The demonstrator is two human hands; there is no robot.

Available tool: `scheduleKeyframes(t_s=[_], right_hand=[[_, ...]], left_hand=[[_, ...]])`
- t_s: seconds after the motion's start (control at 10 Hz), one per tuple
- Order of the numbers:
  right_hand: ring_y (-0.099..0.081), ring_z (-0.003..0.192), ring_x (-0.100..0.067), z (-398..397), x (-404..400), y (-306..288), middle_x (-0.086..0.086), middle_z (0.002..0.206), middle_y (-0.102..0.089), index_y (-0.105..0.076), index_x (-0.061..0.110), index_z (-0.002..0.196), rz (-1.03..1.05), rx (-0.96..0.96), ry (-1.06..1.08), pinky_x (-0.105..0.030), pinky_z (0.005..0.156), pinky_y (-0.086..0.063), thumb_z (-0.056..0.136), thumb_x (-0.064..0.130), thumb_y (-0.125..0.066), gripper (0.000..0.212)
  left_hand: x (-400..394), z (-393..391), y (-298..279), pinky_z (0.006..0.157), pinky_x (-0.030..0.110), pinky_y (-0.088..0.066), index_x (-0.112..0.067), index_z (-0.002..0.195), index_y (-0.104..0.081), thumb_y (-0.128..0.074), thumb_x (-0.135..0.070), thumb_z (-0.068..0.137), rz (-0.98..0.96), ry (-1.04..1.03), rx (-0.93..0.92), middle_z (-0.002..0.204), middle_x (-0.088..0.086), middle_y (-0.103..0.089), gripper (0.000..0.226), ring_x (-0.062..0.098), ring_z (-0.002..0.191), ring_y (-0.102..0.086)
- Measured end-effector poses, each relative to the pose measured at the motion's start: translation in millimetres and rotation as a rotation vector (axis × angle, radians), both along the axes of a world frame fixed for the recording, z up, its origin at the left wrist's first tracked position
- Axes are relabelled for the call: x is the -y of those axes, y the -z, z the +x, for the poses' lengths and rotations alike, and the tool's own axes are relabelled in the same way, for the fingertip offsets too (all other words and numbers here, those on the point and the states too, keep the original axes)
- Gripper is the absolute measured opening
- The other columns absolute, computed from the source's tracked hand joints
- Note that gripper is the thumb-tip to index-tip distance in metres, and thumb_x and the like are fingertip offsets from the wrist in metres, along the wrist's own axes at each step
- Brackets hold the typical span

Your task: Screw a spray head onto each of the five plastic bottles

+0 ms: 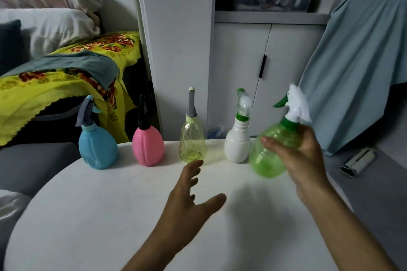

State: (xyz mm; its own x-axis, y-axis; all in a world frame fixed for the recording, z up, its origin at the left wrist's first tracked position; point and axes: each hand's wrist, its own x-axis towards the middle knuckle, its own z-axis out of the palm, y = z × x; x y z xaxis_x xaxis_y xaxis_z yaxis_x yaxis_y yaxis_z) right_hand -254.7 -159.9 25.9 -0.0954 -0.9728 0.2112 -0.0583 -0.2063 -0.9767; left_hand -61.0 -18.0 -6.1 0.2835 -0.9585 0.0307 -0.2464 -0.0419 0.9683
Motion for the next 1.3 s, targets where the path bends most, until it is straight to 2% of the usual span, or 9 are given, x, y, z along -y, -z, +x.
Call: scheduleKeyframes(t_s=[0.1, 0.2, 0.3, 0.5, 0.6, 0.8, 0.9, 1.1, 1.3], right_hand=[[-0.064, 0.092, -0.022, -22, 54, 4, 0.005, 0.103, -0.066, -0.055, 0.03, 0.108, -0.083, -0.205, 0.174, -0.03, 0.078, -0.048, 0.053, 0.041, -0.088, 0.065], [-0.063, 0.096, -0.03, -36, 99, 27, -0.004, 0.107, -0.065, -0.058, 0.023, 0.109, -0.08, -0.288, 0.264, -0.03, 0.078, -0.045, 0.059, 0.032, -0.092, 0.061], [-0.061, 0.099, -0.031, -37, 121, 57, -0.008, 0.112, -0.062, -0.059, 0.019, 0.115, -0.049, -0.33, 0.261, -0.03, 0.078, -0.042, 0.06, 0.031, -0.092, 0.066], [-0.061, 0.108, -0.03, -34, 129, 102, -0.003, 0.123, -0.063, -0.05, 0.028, 0.126, -0.001, -0.337, 0.217, -0.038, 0.087, -0.048, 0.065, 0.035, -0.089, 0.073], [-0.06, 0.106, -0.028, -32, 132, 104, 0.001, 0.12, -0.062, -0.046, 0.033, 0.126, 0.015, -0.332, 0.224, -0.032, 0.081, -0.042, 0.065, 0.04, -0.087, 0.073], [-0.06, 0.103, -0.024, -31, 133, 102, 0.004, 0.116, -0.061, -0.044, 0.035, 0.128, 0.04, -0.313, 0.195, -0.032, 0.082, -0.043, 0.064, 0.042, -0.087, 0.078], [-0.061, 0.106, -0.027, -36, 129, 109, -0.004, 0.12, -0.062, -0.041, 0.024, 0.129, 0.082, -0.319, 0.128, -0.037, 0.087, -0.049, 0.059, 0.028, -0.095, 0.088], [-0.044, 0.134, -0.032, -56, 119, 99, -0.012, 0.148, -0.046, -0.023, 0.011, 0.152, 0.191, -0.404, 0.103, -0.041, 0.103, -0.04, 0.056, 0.017, -0.097, 0.121], [-0.038, 0.139, -0.032, -70, 87, 55, -0.016, 0.155, -0.035, -0.023, 0.012, 0.154, 0.238, -0.378, 0.112, -0.036, 0.103, -0.035, 0.069, 0.007, -0.089, 0.107]], left_hand=[[1, 6, 0, 0.093, 0.026, -0.042, -0.051, 0.126, -0.044, -0.08, -0.033, 0.076, 0.008, -0.022, 0.016, 0.128, -0.029, -0.047, 0.064, -0.003, 0.12, -0.047], [2, 7, 0, 0.087, 0.02, -0.044, -0.048, 0.122, -0.05, -0.08, -0.033, 0.075, 0.006, -0.02, 0.058, 0.124, -0.031, -0.051, 0.058, -0.01, 0.115, -0.05], [2, 6, 1, 0.084, 0.017, -0.046, -0.046, 0.117, -0.055, -0.082, -0.028, 0.074, -0.001, -0.032, 0.087, 0.121, -0.029, -0.057, 0.053, -0.017, 0.107, -0.051], [3, 5, 0, 0.087, 0.021, -0.048, -0.045, 0.113, -0.058, -0.082, -0.024, 0.075, 0.025, -0.044, 0.105, 0.117, -0.028, -0.06, 0.05, -0.018, 0.105, -0.052], [1, 5, -1, 0.088, 0.021, -0.049, -0.044, 0.114, -0.058, -0.082, -0.024, 0.075, 0.034, -0.047, 0.107, 0.116, -0.028, -0.061, 0.05, -0.017, 0.105, -0.053], [-3, 5, -1, 0.091, 0.025, -0.05, -0.043, 0.113, -0.058, -0.081, -0.025, 0.075, 0.048, -0.032, 0.132, 0.116, -0.025, -0.062, 0.048, -0.015, 0.105, -0.053], [-6, 4, -2, 0.094, 0.026, -0.05, -0.044, 0.115, -0.056, -0.08, -0.026, 0.076, 0.041, -0.028, 0.142, 0.118, -0.025, -0.06, 0.049, -0.014, 0.108, -0.053], [-12, 17, -6, 0.095, 0.022, -0.047, -0.046, 0.122, -0.051, -0.077, -0.032, 0.079, 0.004, -0.037, 0.176, 0.123, -0.028, -0.055, 0.052, -0.014, 0.113, -0.049], [-18, 41, -36, 0.094, 0.025, -0.046, -0.052, 0.119, -0.047, -0.074, -0.044, 0.076, -0.068, -0.09, 0.191, 0.125, -0.025, -0.053, 0.052, -0.002, 0.118, -0.051]])
